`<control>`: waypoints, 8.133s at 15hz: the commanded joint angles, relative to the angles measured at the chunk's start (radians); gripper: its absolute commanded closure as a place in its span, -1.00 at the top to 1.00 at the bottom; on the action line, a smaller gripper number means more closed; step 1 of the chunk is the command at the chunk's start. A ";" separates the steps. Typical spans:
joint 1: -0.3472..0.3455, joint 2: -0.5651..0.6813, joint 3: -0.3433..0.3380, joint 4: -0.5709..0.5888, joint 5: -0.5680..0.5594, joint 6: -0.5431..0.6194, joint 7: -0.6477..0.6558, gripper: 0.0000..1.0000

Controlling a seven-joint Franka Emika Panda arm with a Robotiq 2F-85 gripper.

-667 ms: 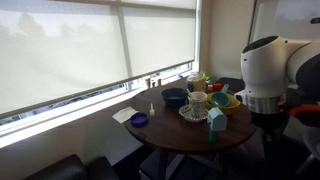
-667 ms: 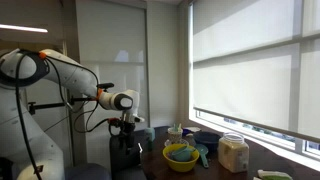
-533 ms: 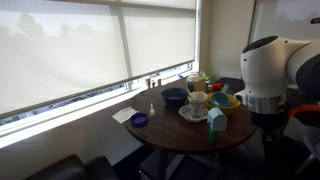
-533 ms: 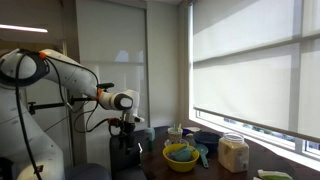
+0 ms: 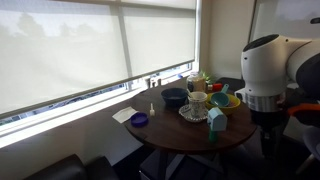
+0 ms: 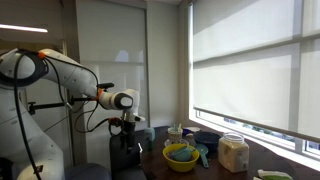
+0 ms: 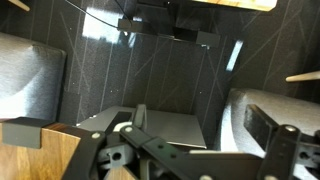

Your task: Put the white block inside the bowl

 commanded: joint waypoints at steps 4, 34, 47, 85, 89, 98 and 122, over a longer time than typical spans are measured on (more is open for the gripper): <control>-0.079 -0.116 -0.048 0.137 -0.120 -0.027 0.121 1.00; -0.195 0.365 -0.312 0.732 -0.164 0.070 -0.113 1.00; -0.369 0.540 -0.490 0.879 -0.134 -0.020 -0.249 1.00; -0.559 0.961 -0.359 1.059 0.172 0.386 -1.191 1.00; -0.571 0.970 -0.343 1.049 0.206 0.431 -1.180 0.17; -0.580 0.894 -0.335 1.020 0.207 0.345 -1.187 -0.81; -0.294 0.742 -0.207 0.987 0.365 0.531 -1.780 0.19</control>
